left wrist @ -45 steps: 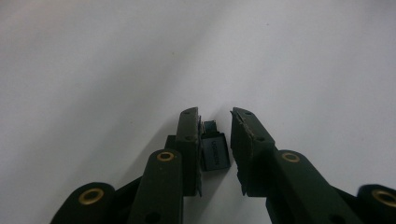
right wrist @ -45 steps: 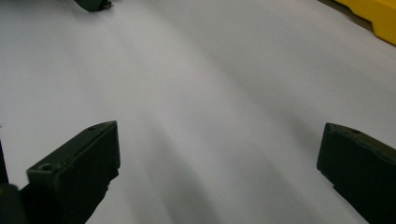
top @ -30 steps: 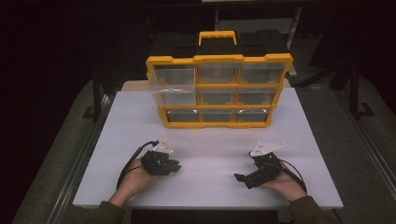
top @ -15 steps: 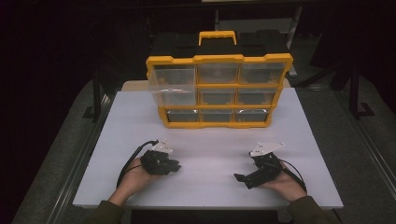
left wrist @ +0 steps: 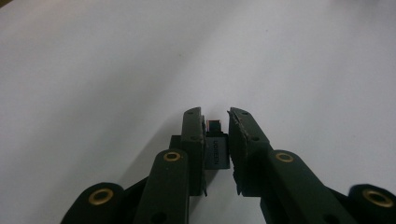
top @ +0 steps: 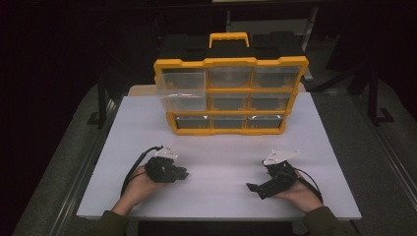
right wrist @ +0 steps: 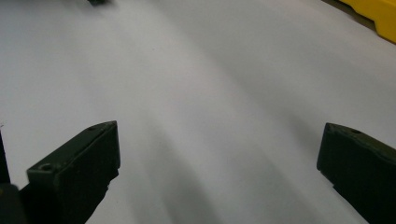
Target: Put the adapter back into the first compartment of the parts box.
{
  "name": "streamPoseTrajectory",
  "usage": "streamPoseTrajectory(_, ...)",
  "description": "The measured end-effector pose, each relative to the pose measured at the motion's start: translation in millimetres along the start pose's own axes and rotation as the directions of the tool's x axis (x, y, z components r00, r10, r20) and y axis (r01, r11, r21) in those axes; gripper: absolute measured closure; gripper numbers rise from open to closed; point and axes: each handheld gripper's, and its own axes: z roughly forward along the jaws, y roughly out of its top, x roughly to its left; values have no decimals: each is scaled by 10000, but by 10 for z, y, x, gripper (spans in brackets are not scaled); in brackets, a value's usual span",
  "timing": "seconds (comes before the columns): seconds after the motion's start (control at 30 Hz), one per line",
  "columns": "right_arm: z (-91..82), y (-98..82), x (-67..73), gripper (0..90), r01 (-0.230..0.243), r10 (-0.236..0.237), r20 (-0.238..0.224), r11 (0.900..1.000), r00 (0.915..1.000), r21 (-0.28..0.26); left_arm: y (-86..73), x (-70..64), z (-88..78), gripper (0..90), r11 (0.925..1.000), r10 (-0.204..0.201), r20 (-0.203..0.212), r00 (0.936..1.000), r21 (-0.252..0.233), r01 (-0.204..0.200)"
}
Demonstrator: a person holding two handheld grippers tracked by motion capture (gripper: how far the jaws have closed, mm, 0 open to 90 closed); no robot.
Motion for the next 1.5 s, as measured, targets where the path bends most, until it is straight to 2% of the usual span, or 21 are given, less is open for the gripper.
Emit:
streamPoseTrajectory(0.6, 0, -1, 2, 0, 20, -20, -36, 10000, 10000, 3, -50, 98, -214, 765, 9991, -352, -157, 9993, -260, 348)
streamPoseTrajectory(0.97, 1, 0, 2, 0, 21, -21, -53, 10000, 10000, 8, -69, 166, -344, 765, 9968, -598, -41, 9982, -525, 595)
streamPoseTrajectory(1.03, 3, -1, 1, 0, -2, 2, -65, 10000, 10000, 10, -61, 184, -404, 765, 9956, -694, -19, 9976, -625, 691)
streamPoseTrajectory(1.5, 2, -2, -7, 0, -66, 67, -86, 10000, 9999, 12, 52, 257, -631, 765, 9941, -714, 44, 9974, -817, 715)
